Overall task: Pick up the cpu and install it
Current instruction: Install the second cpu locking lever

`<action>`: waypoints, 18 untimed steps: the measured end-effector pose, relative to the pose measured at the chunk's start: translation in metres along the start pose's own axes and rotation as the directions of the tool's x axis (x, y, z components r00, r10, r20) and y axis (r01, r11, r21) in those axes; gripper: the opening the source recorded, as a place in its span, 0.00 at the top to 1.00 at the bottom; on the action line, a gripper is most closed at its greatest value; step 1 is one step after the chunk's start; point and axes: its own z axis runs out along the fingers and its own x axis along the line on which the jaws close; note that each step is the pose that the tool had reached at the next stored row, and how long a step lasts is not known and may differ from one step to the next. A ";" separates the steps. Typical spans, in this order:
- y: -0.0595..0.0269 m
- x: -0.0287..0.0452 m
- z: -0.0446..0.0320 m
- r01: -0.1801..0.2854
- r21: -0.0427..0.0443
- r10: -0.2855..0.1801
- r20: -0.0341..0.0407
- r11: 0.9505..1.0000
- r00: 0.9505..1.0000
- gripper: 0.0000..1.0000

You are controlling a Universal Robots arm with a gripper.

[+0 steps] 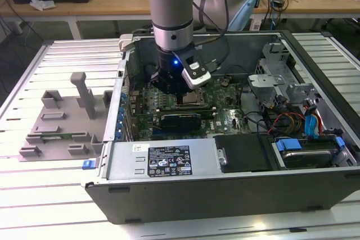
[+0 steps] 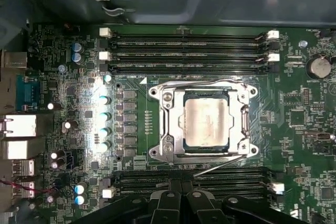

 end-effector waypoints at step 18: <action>-0.0099 0.0091 0.0086 -0.003 -0.069 0.003 0.003 0.998 1.000 0.89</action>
